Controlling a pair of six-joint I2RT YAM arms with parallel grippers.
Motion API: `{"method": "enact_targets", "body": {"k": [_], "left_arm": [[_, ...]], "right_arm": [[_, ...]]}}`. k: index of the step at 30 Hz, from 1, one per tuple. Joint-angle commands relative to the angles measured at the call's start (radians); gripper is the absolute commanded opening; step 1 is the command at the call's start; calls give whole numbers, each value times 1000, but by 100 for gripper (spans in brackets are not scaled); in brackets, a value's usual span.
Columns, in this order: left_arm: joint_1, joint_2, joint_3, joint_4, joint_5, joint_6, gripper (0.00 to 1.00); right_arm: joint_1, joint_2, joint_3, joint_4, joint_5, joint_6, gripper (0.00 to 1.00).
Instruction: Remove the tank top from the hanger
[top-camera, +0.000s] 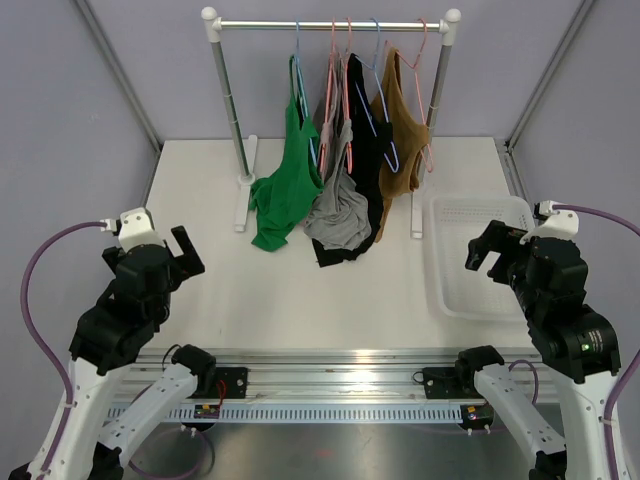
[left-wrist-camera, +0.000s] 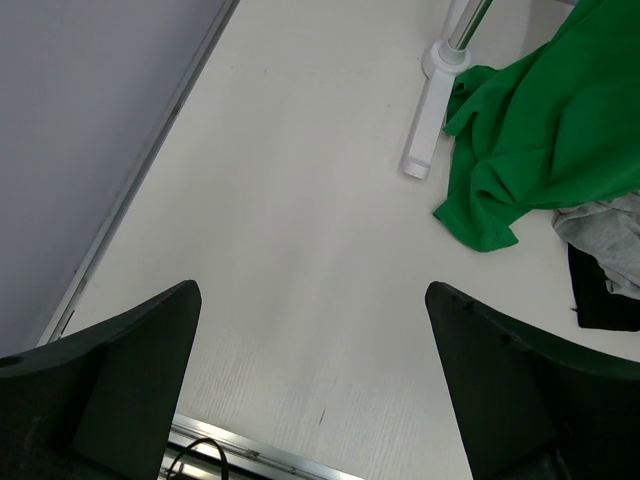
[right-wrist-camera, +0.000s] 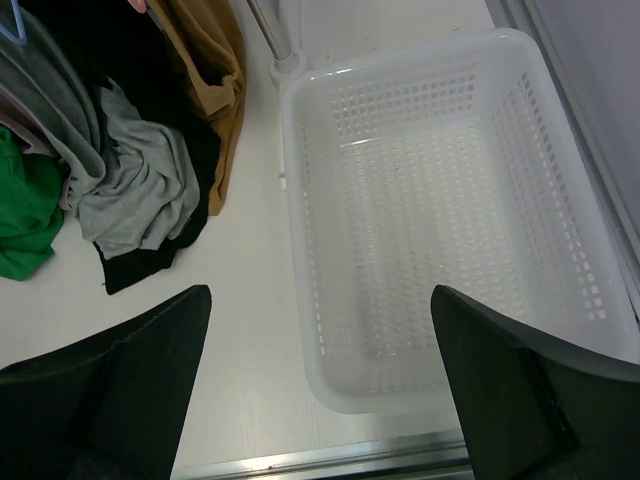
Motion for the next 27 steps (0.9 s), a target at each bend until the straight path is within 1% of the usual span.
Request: {"method": "enact_targets", "body": {"k": [1,4,5,6,10,11,14,15,16,17,19,20,21,22,24,25,26,27], "left_arm": [[-5,11,42,37,26,-23,99],[-5,36,47,55,66,-25,99],[-5,63,59,61,75,-30,99],[-5,79,67,70,96,-37,99],[-5,174,140,110,181,-45,99],[-5,218,181,122,208,-45,99],[-6,301,251,178,269,-39,99],[-6,368,303,199,283,-43,99],[-6,401,335,210,297,-48,99],[-11,442,364,222,328,-48,99],[-20,563,474,241,337,-42,99],[-35,601,516,239,330,-40,99],[-42,643,566,236,328,-28,99],[-49,731,663,235,323,-19,99],[-63,822,777,224,291,4,99],[-66,865,886,222,278,16,99],[-68,955,941,216,259,27,99],[-68,994,987,212,221,45,99]], "right_arm": [[6,1,0,41,-18,26,100],[5,-28,-31,96,-94,48,99],[6,-33,-45,110,-146,49,100],[6,-45,-51,132,-160,61,100],[6,-20,-43,121,-161,87,100],[6,-11,-36,115,-159,91,100],[6,-3,-39,118,-193,109,99],[6,-25,-42,136,-203,139,100],[6,-43,-49,147,-214,158,99],[6,-63,-83,175,-270,166,99],[5,-112,-115,238,-357,163,100],[6,-118,-129,247,-412,164,100],[6,-109,-131,241,-429,173,100],[5,-99,-131,236,-441,172,100],[6,-74,-132,222,-454,173,100],[5,-71,-137,222,-457,173,100],[6,-69,-146,227,-475,172,100],[5,-72,-151,236,-487,173,99]]}}
